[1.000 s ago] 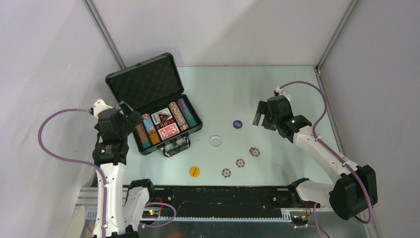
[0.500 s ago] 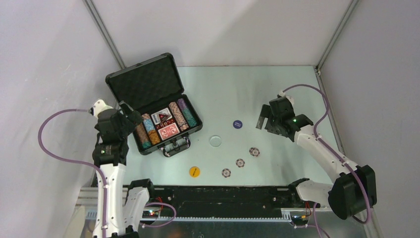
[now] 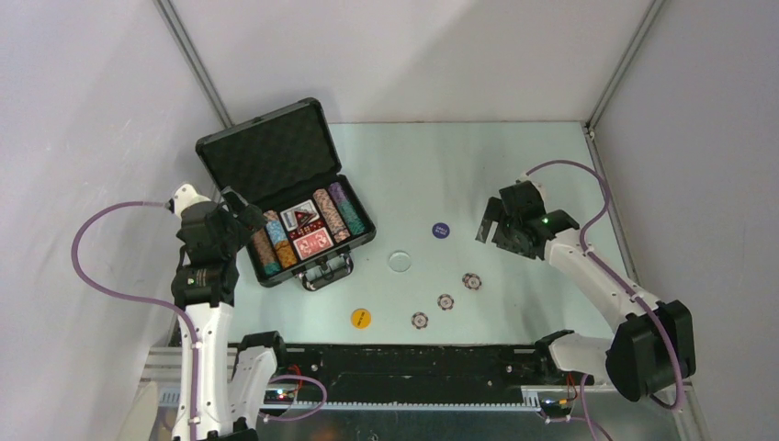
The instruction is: Pack up texas hold em set
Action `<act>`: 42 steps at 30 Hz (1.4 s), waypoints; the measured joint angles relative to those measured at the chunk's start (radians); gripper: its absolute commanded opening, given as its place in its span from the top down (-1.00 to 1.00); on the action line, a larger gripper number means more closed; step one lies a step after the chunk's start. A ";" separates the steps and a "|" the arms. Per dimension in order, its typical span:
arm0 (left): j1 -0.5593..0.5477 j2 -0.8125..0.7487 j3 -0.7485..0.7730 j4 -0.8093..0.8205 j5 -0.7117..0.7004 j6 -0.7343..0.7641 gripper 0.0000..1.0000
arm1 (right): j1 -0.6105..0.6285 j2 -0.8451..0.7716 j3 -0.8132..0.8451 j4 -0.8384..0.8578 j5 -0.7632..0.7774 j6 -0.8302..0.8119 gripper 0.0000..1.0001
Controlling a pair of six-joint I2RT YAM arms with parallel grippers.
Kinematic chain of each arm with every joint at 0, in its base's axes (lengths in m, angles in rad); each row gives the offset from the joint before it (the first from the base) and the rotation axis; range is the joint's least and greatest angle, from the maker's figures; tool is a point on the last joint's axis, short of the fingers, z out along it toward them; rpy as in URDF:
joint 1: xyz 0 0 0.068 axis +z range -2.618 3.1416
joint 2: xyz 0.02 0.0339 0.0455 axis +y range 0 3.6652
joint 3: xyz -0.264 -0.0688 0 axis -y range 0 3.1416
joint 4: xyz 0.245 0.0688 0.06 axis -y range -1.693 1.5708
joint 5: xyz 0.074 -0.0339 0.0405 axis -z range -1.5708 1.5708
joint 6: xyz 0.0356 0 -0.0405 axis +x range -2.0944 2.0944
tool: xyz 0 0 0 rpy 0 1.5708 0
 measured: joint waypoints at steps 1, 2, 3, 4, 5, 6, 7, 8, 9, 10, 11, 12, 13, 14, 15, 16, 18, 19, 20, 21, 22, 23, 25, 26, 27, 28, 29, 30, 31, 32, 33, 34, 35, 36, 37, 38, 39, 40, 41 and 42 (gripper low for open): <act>0.000 0.001 0.000 0.000 0.001 0.000 -0.97 | -0.001 0.002 0.000 -0.002 0.000 0.004 -0.91; 0.000 0.001 0.000 0.000 0.002 0.000 -0.97 | -0.003 0.002 0.000 -0.005 0.000 0.008 -0.91; 0.000 0.002 0.000 0.001 0.003 0.000 -0.97 | -0.005 0.003 0.000 -0.008 -0.001 0.011 -0.91; 0.000 0.005 0.000 0.003 0.006 0.000 -0.97 | -0.006 0.005 0.000 -0.011 -0.003 0.012 -0.91; 0.000 0.008 0.000 0.005 0.006 0.000 -0.97 | -0.008 0.008 0.000 -0.014 -0.006 0.014 -0.91; 0.000 0.011 0.000 0.007 0.007 0.000 -0.97 | -0.008 0.013 0.000 -0.016 -0.009 0.018 -0.91; 0.000 0.013 0.000 0.007 0.008 0.000 -0.97 | -0.008 0.018 0.000 -0.017 -0.013 0.019 -0.90; 0.000 0.015 0.000 0.007 0.008 0.000 -0.97 | -0.007 0.024 0.000 -0.018 -0.017 0.023 -0.90; 0.000 0.015 0.000 0.007 0.008 0.000 -0.97 | -0.004 0.030 0.000 -0.018 -0.020 0.027 -0.89; 0.000 0.015 -0.001 0.007 0.008 0.000 -0.97 | -0.002 0.034 0.000 -0.018 -0.021 0.030 -0.88; 0.000 0.015 -0.001 0.007 0.008 0.000 -0.97 | 0.002 0.038 0.000 -0.018 -0.024 0.035 -0.87; 0.000 0.015 -0.001 0.007 0.008 0.000 -0.97 | 0.008 0.043 0.000 -0.018 -0.026 0.038 -0.86; 0.000 0.015 -0.001 0.007 0.008 0.000 -0.97 | 0.015 0.050 0.000 -0.018 -0.027 0.043 -0.84; 0.000 0.015 -0.001 0.007 0.009 0.001 -0.97 | 0.022 0.060 0.000 -0.017 -0.028 0.046 -0.83; 0.000 0.015 -0.001 0.007 0.009 0.001 -0.97 | 0.028 0.072 0.000 -0.016 -0.028 0.049 -0.82; 0.000 0.015 -0.001 0.007 0.009 0.001 -0.97 | 0.035 0.084 0.000 -0.015 -0.029 0.053 -0.81; 0.001 0.015 -0.001 0.008 0.009 0.000 -0.97 | 0.050 0.112 0.000 -0.013 -0.031 0.062 -0.81; 0.001 0.015 -0.001 0.008 0.009 0.001 -0.97 | 0.060 0.127 0.000 -0.013 -0.029 0.066 -0.82; 0.001 0.015 -0.002 0.008 0.009 0.001 -0.97 | 0.071 0.139 0.000 -0.013 -0.027 0.070 -0.82; 0.001 0.015 -0.002 0.009 0.010 0.001 -0.97 | 0.081 0.149 0.000 -0.013 -0.026 0.072 -0.82; 0.001 0.017 -0.002 0.010 0.014 0.001 -0.97 | 0.094 0.159 0.000 -0.012 -0.026 0.077 -0.82; 0.001 0.018 -0.002 0.013 0.016 0.001 -0.97 | 0.105 0.168 -0.001 -0.010 -0.026 0.082 -0.82; 0.001 0.021 -0.002 0.015 0.022 0.000 -0.97 | 0.127 0.180 -0.001 -0.005 -0.025 0.091 -0.82; 0.001 0.022 -0.003 0.015 0.024 0.001 -0.97 | 0.138 0.182 -0.001 -0.002 -0.025 0.095 -0.82; 0.001 0.021 -0.004 0.016 0.025 0.000 -0.97 | 0.146 0.183 -0.002 0.000 -0.025 0.098 -0.82; 0.002 0.021 -0.006 0.018 0.025 0.000 -0.97 | 0.154 0.183 -0.002 0.003 -0.024 0.103 -0.82; 0.002 0.021 -0.008 0.019 0.026 0.000 -0.97 | 0.162 0.185 -0.002 0.004 -0.023 0.109 -0.83; 0.002 0.022 -0.009 0.021 0.028 0.000 -0.97 | 0.167 0.188 -0.002 0.005 -0.021 0.114 -0.83; 0.002 0.022 -0.011 0.021 0.029 0.000 -0.97 | 0.171 0.193 -0.002 0.005 -0.014 0.117 -0.83; 0.002 0.021 -0.012 0.021 0.029 0.000 -0.97 | 0.172 0.197 -0.002 0.004 -0.010 0.120 -0.83; 0.002 0.021 -0.013 0.022 0.031 0.000 -0.97 | 0.173 0.203 -0.002 0.003 -0.004 0.123 -0.83; 0.002 0.021 -0.013 0.022 0.032 0.000 -0.97 | 0.173 0.206 -0.002 0.002 -0.001 0.123 -0.84; 0.002 0.021 -0.014 0.022 0.032 0.000 -0.97 | 0.173 0.211 -0.002 0.002 0.005 0.124 -0.84; 0.002 0.021 -0.014 0.022 0.033 0.000 -0.97 | 0.173 0.214 -0.003 0.002 0.010 0.124 -0.84; 0.002 0.021 -0.014 0.022 0.034 0.000 -0.97 | 0.173 0.215 -0.003 0.002 0.013 0.124 -0.84; 0.002 0.021 -0.014 0.022 0.035 0.000 -0.97 | 0.173 0.215 -0.003 0.002 0.015 0.124 -0.83; 0.002 0.021 -0.014 0.022 0.035 0.000 -0.99 | 0.173 0.215 -0.003 0.003 0.016 0.124 -0.83; 0.002 0.021 -0.014 0.022 0.035 0.001 -0.97 | 0.173 0.215 -0.003 0.003 0.017 0.124 -0.83; 0.002 0.021 -0.014 0.022 0.036 0.001 -0.93 | 0.173 0.215 -0.003 0.003 0.018 0.124 -0.83; 0.002 0.021 -0.014 0.023 0.037 0.001 -0.91 | 0.173 0.215 -0.003 0.004 0.018 0.124 -0.83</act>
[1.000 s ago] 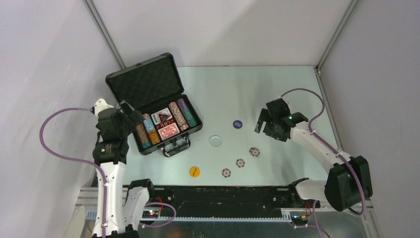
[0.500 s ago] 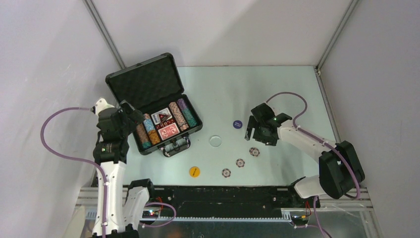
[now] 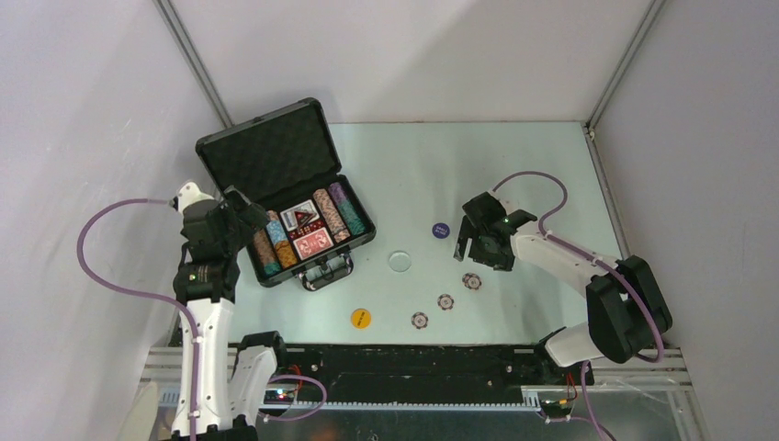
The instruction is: Pack up texas hold em set
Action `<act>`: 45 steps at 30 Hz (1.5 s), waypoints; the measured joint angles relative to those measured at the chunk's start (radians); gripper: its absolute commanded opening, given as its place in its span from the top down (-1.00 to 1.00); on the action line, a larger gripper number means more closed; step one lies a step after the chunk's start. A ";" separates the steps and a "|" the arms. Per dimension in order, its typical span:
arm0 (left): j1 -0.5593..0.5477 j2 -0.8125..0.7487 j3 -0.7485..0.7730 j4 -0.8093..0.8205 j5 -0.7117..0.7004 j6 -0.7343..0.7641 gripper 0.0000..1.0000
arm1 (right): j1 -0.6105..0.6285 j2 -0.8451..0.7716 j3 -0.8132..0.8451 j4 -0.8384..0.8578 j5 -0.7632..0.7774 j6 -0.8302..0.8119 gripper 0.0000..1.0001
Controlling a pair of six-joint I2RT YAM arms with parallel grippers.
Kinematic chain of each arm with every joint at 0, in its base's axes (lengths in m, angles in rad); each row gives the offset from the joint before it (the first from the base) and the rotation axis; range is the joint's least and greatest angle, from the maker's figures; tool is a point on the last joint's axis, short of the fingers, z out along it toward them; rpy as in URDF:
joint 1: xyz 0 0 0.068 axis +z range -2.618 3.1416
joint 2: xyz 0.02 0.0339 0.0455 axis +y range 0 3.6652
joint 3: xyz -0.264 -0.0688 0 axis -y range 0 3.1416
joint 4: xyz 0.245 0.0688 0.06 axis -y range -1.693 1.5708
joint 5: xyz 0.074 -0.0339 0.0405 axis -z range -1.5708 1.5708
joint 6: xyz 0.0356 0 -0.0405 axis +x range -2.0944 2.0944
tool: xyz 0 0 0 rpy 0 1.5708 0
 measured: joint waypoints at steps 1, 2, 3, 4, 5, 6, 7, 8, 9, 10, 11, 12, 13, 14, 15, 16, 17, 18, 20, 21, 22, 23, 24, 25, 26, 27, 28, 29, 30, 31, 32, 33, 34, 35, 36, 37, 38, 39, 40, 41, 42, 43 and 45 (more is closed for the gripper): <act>0.000 0.001 0.000 0.002 0.004 0.000 -0.88 | 0.000 0.000 0.000 0.001 0.000 0.000 -0.83; 0.000 0.004 -0.001 0.005 0.008 0.000 -0.87 | 0.000 0.000 0.000 0.002 0.000 0.000 -0.83; 0.000 0.008 -0.001 0.007 0.013 0.000 -0.85 | 0.000 -0.001 0.000 0.002 0.001 -0.001 -0.83; 0.000 0.016 -0.001 0.011 0.014 0.000 -0.84 | 0.000 -0.003 0.000 0.002 0.001 -0.001 -0.83; 0.000 0.023 -0.001 0.013 0.015 0.001 -0.82 | 0.000 -0.005 0.000 0.002 0.002 -0.001 -0.83; 0.000 0.031 -0.001 0.014 0.016 0.001 -0.82 | 0.000 -0.008 0.000 0.002 0.002 -0.002 -0.83; 0.000 0.041 -0.001 0.014 0.017 0.001 -0.81 | 0.000 -0.011 0.000 0.004 0.001 -0.003 -0.83; 0.000 0.050 -0.001 0.014 0.018 0.001 -0.81 | 0.001 -0.013 0.000 0.008 0.000 -0.005 -0.82; 0.000 0.055 -0.001 0.014 0.017 0.001 -0.81 | 0.002 -0.014 0.000 0.013 -0.002 -0.009 -0.82; -0.008 0.060 -0.001 0.014 0.016 0.001 -0.82 | 0.006 -0.014 0.000 0.021 -0.007 -0.010 -0.82; -0.017 0.062 0.000 0.014 0.011 0.001 -0.84 | 0.010 -0.014 0.000 0.027 -0.010 -0.011 -0.82; -0.038 0.065 0.001 0.013 0.001 0.001 -0.87 | 0.018 -0.014 0.000 0.035 -0.014 -0.013 -0.82; -0.065 0.069 0.002 0.014 -0.008 0.003 -0.88 | 0.026 -0.014 0.000 0.041 -0.017 -0.013 -0.82; -0.100 0.073 0.005 0.013 -0.017 0.006 -0.92 | 0.036 -0.015 0.000 0.048 -0.019 -0.014 -0.82; -0.137 0.080 0.008 0.014 -0.024 0.007 -0.95 | 0.042 -0.015 0.000 0.052 -0.019 -0.016 -0.83; -0.178 0.087 0.013 0.014 -0.034 0.008 -0.98 | 0.047 -0.018 0.000 0.054 -0.021 -0.018 -0.83; -0.215 0.095 0.016 0.014 -0.041 0.008 -0.99 | 0.050 -0.023 0.000 0.053 -0.023 -0.020 -0.83; -0.246 0.104 0.020 0.013 -0.048 0.007 -0.99 | 0.050 -0.034 0.000 0.053 -0.023 -0.022 -0.84; -0.309 0.131 0.032 0.012 -0.074 0.005 -0.99 | 0.037 -0.066 0.000 0.049 -0.023 -0.030 -0.84; -0.343 0.151 0.042 0.008 -0.094 0.005 -0.99 | 0.025 -0.086 0.000 0.048 -0.023 -0.035 -0.84; -0.372 0.167 0.051 0.006 -0.108 0.001 -0.99 | 0.014 -0.105 0.000 0.047 -0.022 -0.037 -0.84; -0.404 0.185 0.061 0.003 -0.126 -0.003 -0.99 | -0.002 -0.126 0.000 0.045 -0.023 -0.042 -0.85; -0.442 0.205 0.072 0.001 -0.149 -0.007 -0.99 | -0.019 -0.147 0.000 0.045 -0.023 -0.046 -0.85; -0.490 0.234 0.087 -0.003 -0.172 -0.012 -0.99 | -0.039 -0.166 0.000 0.045 -0.025 -0.053 -0.85; -0.525 0.260 0.100 -0.006 -0.186 -0.015 -0.99 | -0.056 -0.181 0.000 0.045 -0.026 -0.058 -0.85; -0.560 0.288 0.115 -0.008 -0.200 -0.020 -0.99 | -0.078 -0.197 0.000 0.047 -0.029 -0.063 -0.85; -0.594 0.322 0.132 -0.011 -0.215 -0.022 -0.99 | -0.098 -0.213 -0.002 0.049 -0.034 -0.068 -0.85; -0.624 0.357 0.150 -0.011 -0.226 -0.025 -0.99 | -0.117 -0.227 -0.007 0.052 -0.037 -0.074 -0.85; -0.645 0.389 0.164 -0.010 -0.234 -0.030 -0.99 | -0.132 -0.242 -0.013 0.055 -0.042 -0.080 -0.85; -0.665 0.417 0.176 -0.011 -0.242 -0.033 -0.99 | -0.153 -0.261 -0.024 0.057 -0.048 -0.087 -0.85; -0.681 0.446 0.185 -0.011 -0.250 -0.038 -0.99 | -0.169 -0.279 -0.035 0.057 -0.055 -0.092 -0.85; -0.692 0.467 0.192 -0.013 -0.254 -0.039 -0.99 | -0.185 -0.296 -0.047 0.058 -0.061 -0.098 -0.85; -0.702 0.486 0.199 -0.014 -0.259 -0.040 -0.99 | -0.199 -0.309 -0.056 0.057 -0.066 -0.103 -0.85; -0.710 0.504 0.208 -0.020 -0.264 -0.041 -0.99 | -0.218 -0.326 -0.069 0.060 -0.075 -0.109 -0.85; -0.724 0.529 0.223 -0.027 -0.274 -0.042 -0.99 | -0.237 -0.343 -0.087 0.066 -0.085 -0.114 -0.84; -0.737 0.551 0.238 -0.031 -0.279 -0.042 -0.99 | -0.255 -0.356 -0.103 0.069 -0.092 -0.118 -0.84; -0.752 0.573 0.254 -0.034 -0.282 -0.043 -0.99 | -0.272 -0.364 -0.116 0.071 -0.104 -0.120 -0.84; -0.769 0.601 0.278 -0.042 -0.286 -0.045 -0.99 | -0.297 -0.375 -0.134 0.078 -0.119 -0.123 -0.84; -0.783 0.625 0.296 -0.044 -0.287 -0.045 -0.99 | -0.315 -0.383 -0.149 0.082 -0.132 -0.126 -0.84; -0.795 0.651 0.316 -0.047 -0.286 -0.045 -0.99 | -0.329 -0.388 -0.159 0.085 -0.140 -0.128 -0.85; -0.803 0.676 0.332 -0.048 -0.284 -0.045 -0.99 | -0.344 -0.392 -0.169 0.089 -0.146 -0.132 -0.84; -0.808 0.693 0.343 -0.052 -0.281 -0.045 -0.99 | -0.355 -0.396 -0.177 0.093 -0.153 -0.135 -0.84; -0.818 0.741 0.370 -0.067 -0.271 -0.045 -0.99 | -0.376 -0.401 -0.190 0.103 -0.168 -0.145 -0.84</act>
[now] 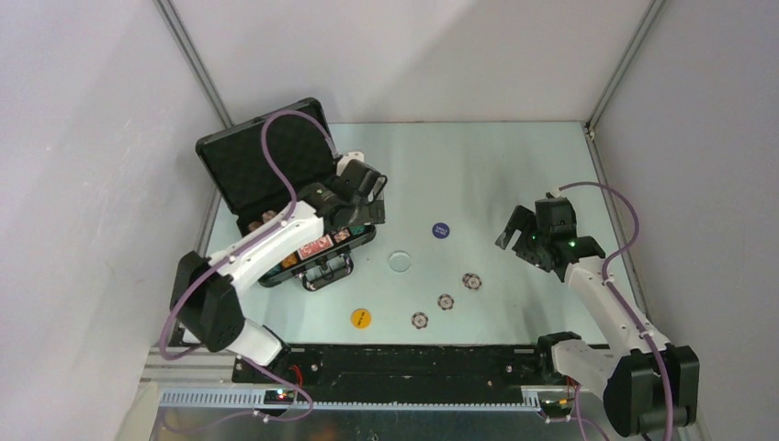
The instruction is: Pack up texas hold em set
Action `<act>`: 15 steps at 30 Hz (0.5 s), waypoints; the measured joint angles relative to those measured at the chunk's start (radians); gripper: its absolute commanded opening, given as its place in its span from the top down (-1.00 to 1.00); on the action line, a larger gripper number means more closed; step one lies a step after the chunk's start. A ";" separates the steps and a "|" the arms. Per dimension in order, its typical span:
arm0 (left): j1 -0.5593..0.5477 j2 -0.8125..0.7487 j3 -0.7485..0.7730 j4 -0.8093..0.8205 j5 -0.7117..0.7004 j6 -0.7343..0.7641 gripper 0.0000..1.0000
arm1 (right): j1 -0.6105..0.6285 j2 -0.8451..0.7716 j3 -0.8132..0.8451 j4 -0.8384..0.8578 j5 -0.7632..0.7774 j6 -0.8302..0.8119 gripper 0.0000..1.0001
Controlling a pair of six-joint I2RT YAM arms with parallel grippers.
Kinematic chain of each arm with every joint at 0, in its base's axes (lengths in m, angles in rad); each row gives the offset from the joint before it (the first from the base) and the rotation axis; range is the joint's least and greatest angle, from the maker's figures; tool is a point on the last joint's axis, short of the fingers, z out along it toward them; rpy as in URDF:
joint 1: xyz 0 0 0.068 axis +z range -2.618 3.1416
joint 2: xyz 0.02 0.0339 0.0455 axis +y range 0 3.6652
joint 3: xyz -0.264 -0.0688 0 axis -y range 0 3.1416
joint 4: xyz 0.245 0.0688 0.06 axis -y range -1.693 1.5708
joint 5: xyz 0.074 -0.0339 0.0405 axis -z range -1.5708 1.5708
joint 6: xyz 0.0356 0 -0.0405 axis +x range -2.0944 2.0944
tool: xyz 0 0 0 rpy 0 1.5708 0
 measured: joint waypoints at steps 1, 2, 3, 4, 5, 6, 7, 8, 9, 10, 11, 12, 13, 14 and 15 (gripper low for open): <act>-0.003 0.021 0.009 -0.004 0.003 0.000 -0.99 | -0.010 -0.002 -0.005 0.006 -0.010 -0.004 -0.84; -0.006 0.040 0.016 -0.010 0.005 0.000 -0.99 | -0.017 -0.004 -0.008 0.010 -0.017 -0.007 -0.85; -0.009 0.057 0.021 -0.014 0.006 0.000 -0.99 | -0.028 -0.007 -0.014 0.019 -0.029 -0.013 -0.85; -0.014 0.077 0.029 -0.022 0.009 0.000 -0.99 | -0.036 -0.009 -0.019 0.023 -0.035 -0.016 -0.84; -0.021 0.098 0.038 -0.027 0.014 0.001 -0.99 | -0.050 -0.010 -0.024 0.027 -0.043 -0.023 -0.84; -0.029 0.120 0.049 -0.031 0.020 0.001 -0.99 | -0.059 -0.011 -0.028 0.031 -0.050 -0.026 -0.84; -0.040 0.145 0.064 -0.034 0.026 0.002 -0.99 | -0.071 -0.013 -0.034 0.034 -0.058 -0.029 -0.84; -0.048 0.164 0.074 -0.034 0.029 0.003 -0.99 | -0.079 -0.015 -0.040 0.038 -0.063 -0.031 -0.84; -0.058 0.181 0.085 -0.034 0.032 0.006 -0.99 | -0.086 -0.018 -0.045 0.042 -0.069 -0.032 -0.84; -0.066 0.194 0.092 -0.034 0.035 0.008 -0.99 | -0.094 -0.023 -0.053 0.048 -0.076 -0.033 -0.84; -0.074 0.206 0.100 -0.034 0.040 0.008 -0.99 | -0.100 -0.028 -0.061 0.051 -0.079 -0.033 -0.84; -0.082 0.216 0.106 -0.035 0.046 0.008 -0.99 | -0.105 -0.035 -0.069 0.055 -0.083 -0.033 -0.84; -0.089 0.224 0.112 -0.036 0.051 0.009 -0.99 | -0.108 -0.040 -0.073 0.055 -0.086 -0.033 -0.84; -0.093 0.232 0.117 -0.037 0.053 0.009 -0.99 | -0.113 -0.048 -0.080 0.060 -0.089 -0.034 -0.84; -0.097 0.238 0.120 -0.037 0.055 0.009 -0.99 | -0.116 -0.054 -0.084 0.063 -0.093 -0.034 -0.84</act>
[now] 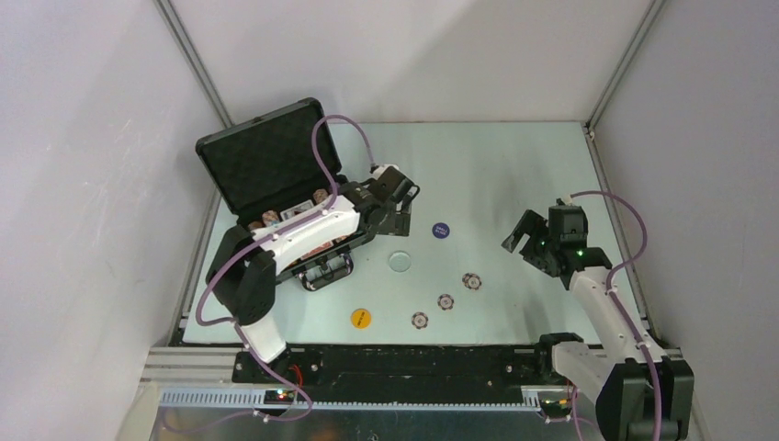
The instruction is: Pack up texas hold em set
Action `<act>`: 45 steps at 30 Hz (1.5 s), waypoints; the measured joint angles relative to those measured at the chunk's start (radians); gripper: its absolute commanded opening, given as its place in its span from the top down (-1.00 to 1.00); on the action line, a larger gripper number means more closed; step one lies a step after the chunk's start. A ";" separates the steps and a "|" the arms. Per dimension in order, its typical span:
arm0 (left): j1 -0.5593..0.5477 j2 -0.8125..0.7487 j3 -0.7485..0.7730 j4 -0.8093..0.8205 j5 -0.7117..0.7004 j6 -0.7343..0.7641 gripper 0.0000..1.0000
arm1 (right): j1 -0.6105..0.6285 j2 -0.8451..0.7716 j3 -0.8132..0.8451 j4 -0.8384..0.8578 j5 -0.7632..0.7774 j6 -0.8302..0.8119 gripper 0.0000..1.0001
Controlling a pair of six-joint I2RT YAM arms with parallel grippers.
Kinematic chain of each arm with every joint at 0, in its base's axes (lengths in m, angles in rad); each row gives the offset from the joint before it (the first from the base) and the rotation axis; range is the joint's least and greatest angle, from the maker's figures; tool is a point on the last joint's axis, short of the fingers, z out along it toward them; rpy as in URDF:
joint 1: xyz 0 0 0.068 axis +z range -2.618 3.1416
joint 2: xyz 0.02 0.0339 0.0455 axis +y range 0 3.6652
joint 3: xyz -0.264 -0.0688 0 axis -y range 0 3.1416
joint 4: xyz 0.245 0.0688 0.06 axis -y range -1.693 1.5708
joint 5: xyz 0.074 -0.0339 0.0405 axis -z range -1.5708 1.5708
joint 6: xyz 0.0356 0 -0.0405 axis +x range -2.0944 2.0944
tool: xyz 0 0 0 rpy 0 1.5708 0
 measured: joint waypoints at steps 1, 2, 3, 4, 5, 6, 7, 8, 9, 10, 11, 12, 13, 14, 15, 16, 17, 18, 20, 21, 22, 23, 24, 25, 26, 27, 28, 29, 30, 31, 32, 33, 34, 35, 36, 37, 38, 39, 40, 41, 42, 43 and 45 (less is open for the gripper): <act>-0.004 0.008 0.002 0.001 0.002 0.000 -0.99 | -0.003 -0.005 -0.003 0.004 -0.005 0.000 -0.84; -0.007 0.013 0.002 0.000 0.003 0.000 -0.99 | -0.006 -0.009 -0.003 0.005 -0.008 0.000 -0.83; -0.008 0.018 0.002 -0.002 0.004 0.000 -0.99 | -0.009 -0.011 -0.003 0.009 -0.012 0.000 -0.83; -0.010 0.024 0.002 -0.004 0.005 0.000 -0.99 | -0.011 -0.013 -0.003 0.014 -0.017 0.000 -0.83; -0.011 0.027 0.002 -0.005 0.007 0.000 -0.99 | -0.013 -0.013 -0.003 0.017 -0.022 -0.001 -0.84; -0.013 0.031 0.002 -0.006 0.011 -0.001 -0.99 | -0.014 -0.013 -0.003 0.019 -0.027 -0.002 -0.83; -0.013 0.033 0.002 -0.007 0.013 -0.001 -0.99 | -0.015 -0.013 -0.003 0.020 -0.029 -0.003 -0.84; -0.014 0.037 0.002 -0.007 0.018 0.000 -0.99 | -0.015 -0.013 -0.003 0.021 -0.032 -0.005 -0.83; -0.014 0.041 0.002 -0.007 0.021 0.000 -0.99 | -0.016 -0.013 -0.003 0.021 -0.035 -0.007 -0.84; -0.015 0.046 0.002 -0.007 0.022 0.000 -0.99 | -0.016 -0.013 -0.003 0.021 -0.037 -0.007 -0.84; -0.016 0.051 0.002 -0.008 0.023 0.000 -0.99 | -0.016 -0.013 -0.003 0.021 -0.038 -0.008 -0.84; -0.017 0.059 0.002 -0.007 0.023 0.000 -0.99 | -0.017 -0.013 -0.003 0.022 -0.039 -0.009 -0.84; -0.018 0.067 0.002 -0.007 0.024 0.000 -0.99 | -0.017 -0.013 -0.004 0.025 -0.040 -0.010 -0.84; -0.019 0.074 0.002 -0.007 0.024 0.000 -0.99 | -0.017 -0.013 -0.006 0.027 -0.041 -0.011 -0.83; -0.019 0.081 0.002 -0.007 0.024 0.000 -0.99 | -0.018 -0.013 -0.008 0.029 -0.043 -0.011 -0.83; -0.019 0.086 0.002 -0.007 0.026 0.000 -0.99 | -0.017 -0.013 -0.010 0.029 -0.045 -0.013 -0.83; -0.019 0.091 0.002 -0.006 0.029 0.000 -0.99 | -0.018 -0.013 -0.012 0.029 -0.047 -0.014 -0.83; -0.019 0.093 0.002 -0.005 0.029 0.000 -0.99 | -0.018 -0.013 -0.013 0.029 -0.048 -0.014 -0.83; -0.019 0.096 0.002 0.000 0.031 0.000 -0.99 | -0.018 -0.013 -0.015 0.030 -0.051 -0.014 -0.83; -0.019 0.097 0.002 0.003 0.032 0.001 -0.99 | -0.018 -0.013 -0.016 0.031 -0.054 -0.014 -0.83; -0.019 0.097 0.002 0.007 0.033 0.001 -0.99 | -0.018 -0.013 -0.017 0.031 -0.055 -0.015 -0.83; -0.019 0.099 0.002 0.012 0.038 0.002 -0.99 | -0.018 -0.013 -0.018 0.032 -0.055 -0.015 -0.83; -0.019 0.102 0.002 0.014 0.041 0.003 -0.99 | -0.018 -0.013 -0.018 0.032 -0.055 -0.015 -0.83; -0.019 0.106 0.002 0.016 0.045 0.005 -0.99 | -0.018 -0.013 -0.018 0.033 -0.056 -0.015 -0.83; -0.019 0.110 0.002 0.018 0.047 0.007 -0.99 | -0.018 -0.013 -0.018 0.034 -0.058 -0.015 -0.83; -0.019 0.116 0.002 0.020 0.050 0.008 -0.99 | -0.018 -0.013 -0.018 0.035 -0.060 -0.015 -0.83; -0.019 0.119 0.002 0.022 0.051 0.008 -0.99 | -0.018 -0.013 -0.018 0.035 -0.062 -0.015 -0.83; -0.019 0.123 0.002 0.025 0.055 0.008 -0.99 | -0.019 -0.013 -0.018 0.035 -0.063 -0.015 -0.83; -0.019 0.127 0.002 0.029 0.058 0.008 -0.99 | -0.019 -0.013 -0.018 0.035 -0.064 -0.015 -0.83; -0.019 0.131 0.002 0.034 0.065 0.008 -0.99 | -0.019 -0.013 -0.018 0.035 -0.065 -0.015 -0.83; -0.018 0.134 0.002 0.038 0.073 0.009 -0.99 | -0.019 -0.013 -0.018 0.035 -0.066 -0.015 -0.83; -0.018 0.137 0.002 0.043 0.080 0.009 -0.99 | -0.019 -0.013 -0.018 0.035 -0.066 -0.015 -0.83; -0.018 0.140 -0.001 0.052 0.092 0.009 -0.99 | -0.019 -0.013 -0.018 0.035 -0.066 -0.015 -0.83; -0.018 0.142 -0.003 0.060 0.104 0.010 -0.99 | -0.019 -0.013 -0.018 0.035 -0.066 -0.015 -0.83; -0.018 0.142 -0.007 0.069 0.110 0.010 -0.99 | -0.019 -0.013 -0.018 0.035 -0.066 -0.015 -0.83; -0.018 0.141 -0.010 0.077 0.120 0.009 -0.99 | -0.019 -0.013 -0.018 0.035 -0.066 -0.015 -0.83; -0.018 0.141 -0.013 0.081 0.125 0.009 -0.99 | -0.019 -0.013 -0.018 0.035 -0.066 -0.015 -0.82; -0.019 0.141 -0.019 0.091 0.128 0.009 -0.99 | -0.019 -0.012 -0.018 0.035 -0.066 -0.015 -0.82; -0.019 0.140 -0.027 0.097 0.131 0.009 -0.99 | -0.019 -0.011 -0.018 0.035 -0.067 -0.015 -0.82; -0.020 0.140 -0.033 0.101 0.133 0.009 -0.99 | -0.019 -0.010 -0.018 0.036 -0.068 -0.016 -0.82; -0.020 0.140 -0.039 0.103 0.134 0.009 -0.99 | -0.019 -0.010 -0.018 0.036 -0.069 -0.016 -0.82; -0.021 0.140 -0.047 0.106 0.135 0.009 -0.99 | -0.019 -0.008 -0.018 0.037 -0.070 -0.016 -0.82; -0.023 0.141 -0.052 0.106 0.138 0.009 -0.99 | -0.019 -0.008 -0.018 0.039 -0.072 -0.016 -0.82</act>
